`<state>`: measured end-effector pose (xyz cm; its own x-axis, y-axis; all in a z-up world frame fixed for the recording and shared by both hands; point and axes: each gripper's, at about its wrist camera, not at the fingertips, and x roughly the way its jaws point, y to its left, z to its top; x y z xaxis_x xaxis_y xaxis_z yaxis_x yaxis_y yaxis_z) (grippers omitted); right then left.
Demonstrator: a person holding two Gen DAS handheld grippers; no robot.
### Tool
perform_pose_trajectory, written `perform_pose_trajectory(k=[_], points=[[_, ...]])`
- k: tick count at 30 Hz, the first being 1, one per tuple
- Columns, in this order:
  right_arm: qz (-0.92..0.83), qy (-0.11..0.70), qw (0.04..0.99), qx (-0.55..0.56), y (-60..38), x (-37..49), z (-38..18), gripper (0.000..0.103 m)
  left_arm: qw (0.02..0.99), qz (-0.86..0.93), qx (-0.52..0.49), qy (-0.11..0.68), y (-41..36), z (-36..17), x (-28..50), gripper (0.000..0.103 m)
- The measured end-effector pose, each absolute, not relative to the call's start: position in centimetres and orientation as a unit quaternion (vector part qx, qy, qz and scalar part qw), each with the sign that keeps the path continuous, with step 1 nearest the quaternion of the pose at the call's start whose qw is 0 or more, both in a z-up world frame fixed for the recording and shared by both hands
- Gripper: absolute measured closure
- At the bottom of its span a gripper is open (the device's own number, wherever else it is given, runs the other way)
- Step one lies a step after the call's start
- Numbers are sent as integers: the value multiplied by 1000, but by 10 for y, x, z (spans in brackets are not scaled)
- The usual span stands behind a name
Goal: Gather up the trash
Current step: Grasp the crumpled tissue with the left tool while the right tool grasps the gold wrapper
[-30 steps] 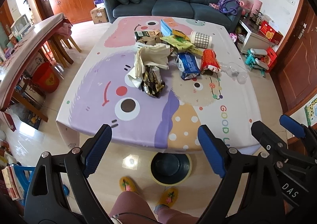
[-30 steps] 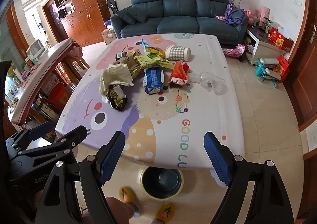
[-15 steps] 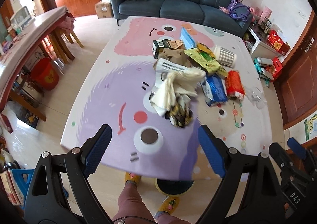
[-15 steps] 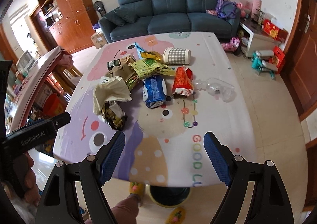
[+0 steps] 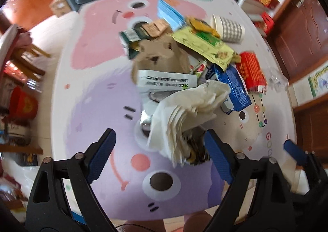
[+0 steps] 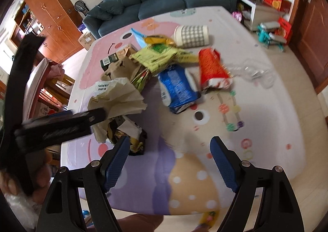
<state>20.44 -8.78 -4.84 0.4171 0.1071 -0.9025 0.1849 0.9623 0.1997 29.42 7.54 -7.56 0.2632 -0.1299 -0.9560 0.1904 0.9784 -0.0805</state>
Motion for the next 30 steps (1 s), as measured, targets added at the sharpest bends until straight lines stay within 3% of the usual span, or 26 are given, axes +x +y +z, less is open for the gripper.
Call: perform_pose_trajectory(k=[5, 9, 23, 25, 27, 30], points=[[-7, 553, 820, 146, -72, 216, -71, 21, 761, -134, 23, 634, 71, -106, 323, 74], [9, 561, 815, 147, -53, 224, -83, 21, 761, -154, 27, 629, 80, -110, 331, 99], [49, 581, 811, 52, 10, 256, -107, 21, 770, -164, -14, 616, 150, -77, 325, 101], [42, 588, 807, 37, 14, 258, -115, 27, 772, -161, -15, 615, 158, -75, 323, 101], [36, 603, 796, 33, 14, 259, -124, 52, 773, -158, -13, 615, 164, -73, 319, 101], [30, 599, 799, 45, 13, 255, -121, 57, 774, -158, -9, 614, 171, -70, 313, 101]])
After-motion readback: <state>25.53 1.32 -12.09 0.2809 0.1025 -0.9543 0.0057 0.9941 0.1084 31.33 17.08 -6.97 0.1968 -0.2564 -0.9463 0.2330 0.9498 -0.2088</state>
